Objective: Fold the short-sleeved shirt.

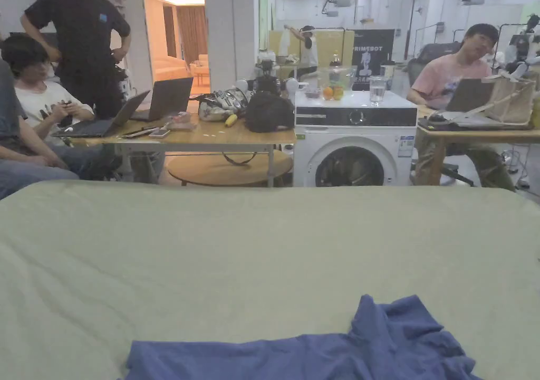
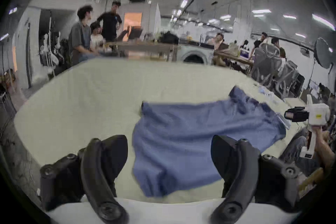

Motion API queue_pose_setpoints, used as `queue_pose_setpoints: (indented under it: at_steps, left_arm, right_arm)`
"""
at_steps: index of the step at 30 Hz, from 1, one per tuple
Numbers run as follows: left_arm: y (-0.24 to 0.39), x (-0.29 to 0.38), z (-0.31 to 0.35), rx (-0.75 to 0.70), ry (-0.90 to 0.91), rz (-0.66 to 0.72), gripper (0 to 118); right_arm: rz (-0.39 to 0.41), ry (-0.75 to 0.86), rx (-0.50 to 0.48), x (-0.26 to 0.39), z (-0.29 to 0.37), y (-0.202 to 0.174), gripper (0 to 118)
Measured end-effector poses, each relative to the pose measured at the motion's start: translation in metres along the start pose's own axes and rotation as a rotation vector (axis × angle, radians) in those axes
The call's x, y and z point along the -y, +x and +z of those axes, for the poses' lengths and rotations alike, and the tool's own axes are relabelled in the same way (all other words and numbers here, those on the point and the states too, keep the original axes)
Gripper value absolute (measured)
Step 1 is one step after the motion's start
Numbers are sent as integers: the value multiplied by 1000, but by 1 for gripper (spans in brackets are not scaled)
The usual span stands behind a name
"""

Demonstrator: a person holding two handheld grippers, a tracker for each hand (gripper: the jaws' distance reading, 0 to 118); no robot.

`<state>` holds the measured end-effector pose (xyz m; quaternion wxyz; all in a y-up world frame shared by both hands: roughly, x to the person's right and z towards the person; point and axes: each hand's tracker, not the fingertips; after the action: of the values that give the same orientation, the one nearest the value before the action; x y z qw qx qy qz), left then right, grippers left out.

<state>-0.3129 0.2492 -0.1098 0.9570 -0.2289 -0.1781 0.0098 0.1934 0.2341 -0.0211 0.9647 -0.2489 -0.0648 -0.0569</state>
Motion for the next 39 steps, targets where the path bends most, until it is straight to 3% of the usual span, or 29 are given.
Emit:
queue_pose_setpoints:
  at_steps: [4,5,6,7,10,11,12,16,19,20,21,22,23,31,33,34,37,39]
  left_arm:
    - [36,-17,1,-6,107,-91,95]
    - [43,-18,0,12,93,-85,91]
    - [47,-19,0,35,90,-79,77]
    - [52,-21,-1,80,74,-74,45]
    - [60,-20,-7,48,36,-75,19]
    - [59,-19,-6,50,41,-74,4]
    - [57,-18,-7,61,40,-64,0]
    - [34,-26,-8,77,-27,86,0]
    - [1,-46,-29,86,-103,193,0]
    - [-8,-56,-42,50,-138,177,11]
    - [-15,-61,-55,14,-154,149,34]
    - [-24,-67,-75,3,-166,130,68]
    - [-32,-73,-95,-19,-218,112,78]
    - [-61,-71,-236,-97,-432,179,74]
    - [-64,-63,-257,-116,-472,156,56]
    - [-65,-59,-267,-114,-515,161,34]
    - [-63,-55,-273,-132,-527,157,29]
    - [-56,-61,-275,-137,-568,52,26]
  right_arm:
    - [-3,73,-64,-20,1,-28,65]
    - [10,84,-81,-22,-1,-34,61]
    - [22,89,-87,-23,-4,-39,50]
    - [25,91,-69,-24,-6,-46,29]
    - [20,87,-103,-21,-8,-58,13]
    - [13,78,-111,-19,-10,-61,5]
    - [17,65,-123,-17,-11,-63,1]
    - [43,28,-117,-8,-12,-67,0]
    - [1,22,-149,-5,-9,-62,0]
    - [-25,22,-163,-4,-9,-60,0]
    - [-38,20,-175,-4,-10,-57,0]
    - [-45,15,-183,-4,-10,-54,0]
    - [-50,15,-180,-3,-9,-52,0]
    - [-81,-34,-111,12,-10,-18,0]
    - [-79,-50,-86,14,-8,-9,0]
    - [-73,-58,-68,15,-8,-4,0]
    - [-61,-81,-33,13,-9,9,0]
    - [-78,-93,-40,3,-15,20,0]
